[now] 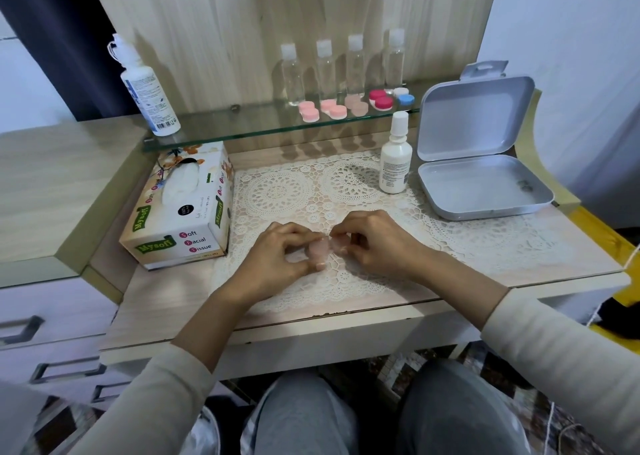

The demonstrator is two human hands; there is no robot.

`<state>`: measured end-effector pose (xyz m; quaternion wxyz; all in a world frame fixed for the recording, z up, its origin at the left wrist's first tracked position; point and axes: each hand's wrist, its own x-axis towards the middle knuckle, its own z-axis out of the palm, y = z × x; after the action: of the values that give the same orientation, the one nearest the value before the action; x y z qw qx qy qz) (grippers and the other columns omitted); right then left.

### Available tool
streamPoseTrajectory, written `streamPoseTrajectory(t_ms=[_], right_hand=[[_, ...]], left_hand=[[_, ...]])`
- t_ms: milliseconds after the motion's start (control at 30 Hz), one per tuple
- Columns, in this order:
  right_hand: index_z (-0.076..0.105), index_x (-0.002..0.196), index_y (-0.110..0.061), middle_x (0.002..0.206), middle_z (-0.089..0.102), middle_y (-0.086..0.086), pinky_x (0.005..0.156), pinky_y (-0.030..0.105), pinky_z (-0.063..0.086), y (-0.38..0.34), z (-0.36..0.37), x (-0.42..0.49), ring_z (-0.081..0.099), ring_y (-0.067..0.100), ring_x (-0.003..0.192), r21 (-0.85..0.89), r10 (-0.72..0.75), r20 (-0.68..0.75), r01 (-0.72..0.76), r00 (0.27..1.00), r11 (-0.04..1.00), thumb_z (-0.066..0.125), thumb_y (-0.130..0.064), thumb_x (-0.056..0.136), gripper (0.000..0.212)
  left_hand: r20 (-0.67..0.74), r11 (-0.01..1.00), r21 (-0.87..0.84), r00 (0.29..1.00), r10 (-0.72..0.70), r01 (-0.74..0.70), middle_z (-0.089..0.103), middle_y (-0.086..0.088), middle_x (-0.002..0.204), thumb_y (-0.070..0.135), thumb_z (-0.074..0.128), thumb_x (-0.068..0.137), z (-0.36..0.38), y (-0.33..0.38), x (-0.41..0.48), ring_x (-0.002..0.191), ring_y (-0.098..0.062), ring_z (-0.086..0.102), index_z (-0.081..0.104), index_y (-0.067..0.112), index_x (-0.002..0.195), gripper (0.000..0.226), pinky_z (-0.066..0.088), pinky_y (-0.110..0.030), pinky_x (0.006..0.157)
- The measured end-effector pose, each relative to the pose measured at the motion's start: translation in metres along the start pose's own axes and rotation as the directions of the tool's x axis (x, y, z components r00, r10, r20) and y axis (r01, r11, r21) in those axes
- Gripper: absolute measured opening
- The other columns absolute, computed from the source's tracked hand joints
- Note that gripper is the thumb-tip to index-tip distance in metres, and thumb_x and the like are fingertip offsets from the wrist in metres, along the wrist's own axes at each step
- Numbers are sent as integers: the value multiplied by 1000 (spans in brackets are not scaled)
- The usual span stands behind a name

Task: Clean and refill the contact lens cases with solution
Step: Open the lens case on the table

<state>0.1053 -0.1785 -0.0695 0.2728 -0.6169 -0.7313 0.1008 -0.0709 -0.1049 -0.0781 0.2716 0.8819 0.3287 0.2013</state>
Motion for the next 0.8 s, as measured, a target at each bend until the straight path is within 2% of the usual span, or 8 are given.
streamPoseTrajectory(t_ms=[100,200,300,400,500,600,733,800], right_hand=[[69,103,-8,95,66,6,61,5,30,1,1,-1,45,7,73,-18,1,-9,-1,1000,1000,65,-8,82,21],[70,101,-7,93,66,8,63,14,33,0,1,0,49,10,72,-19,-3,-14,3,1000,1000,66,-8,81,20],[70,99,-6,91,67,8,64,16,35,-1,1,-1,54,14,74,-24,-10,-6,10,1000,1000,67,-8,80,19],[69,102,-4,92,66,9,64,9,31,-1,3,-3,49,9,74,0,-15,-12,15,1000,1000,67,-8,80,22],[68,106,-5,96,65,8,65,8,30,-2,4,-5,50,9,78,18,8,-27,-7,1000,1000,66,-11,82,25],[67,107,-5,98,66,10,68,11,34,-3,2,-6,58,19,83,21,35,-39,-34,999,999,67,-14,82,27],[62,117,-4,105,63,9,74,18,39,-2,-1,-8,56,17,85,35,72,-60,-70,996,997,68,-18,80,40],[57,124,-6,113,60,7,80,21,40,1,-5,-10,54,16,91,11,102,-61,-102,993,995,68,-23,81,48]], left_hand=[[-182,994,-54,978,-98,90,62,6,88,35,83,61,5,6,-2,81,-4,55,70,16,93,40,41,-8,71],[-248,996,-8,965,-90,91,64,2,78,34,82,63,9,7,-2,71,-6,55,69,11,80,32,39,-7,62],[-238,997,67,971,-23,40,62,0,83,29,78,70,11,7,-2,76,-11,52,70,10,86,26,36,-11,67],[-192,996,91,981,19,-1,59,0,87,24,75,75,11,3,0,83,-12,49,70,9,94,24,35,-18,71],[-180,996,85,983,22,-7,61,1,90,24,74,75,10,1,1,86,-13,53,70,10,98,27,41,-21,76],[-191,999,33,981,-6,12,62,5,93,24,75,74,8,0,0,85,-9,56,69,14,105,33,39,-8,74],[-102,999,21,994,33,-31,61,3,101,17,70,80,5,0,-3,91,-10,55,65,18,115,35,42,-15,83],[-97,999,44,995,26,-22,61,3,98,18,70,81,4,1,-2,88,-8,54,66,17,111,30,36,-6,78]])
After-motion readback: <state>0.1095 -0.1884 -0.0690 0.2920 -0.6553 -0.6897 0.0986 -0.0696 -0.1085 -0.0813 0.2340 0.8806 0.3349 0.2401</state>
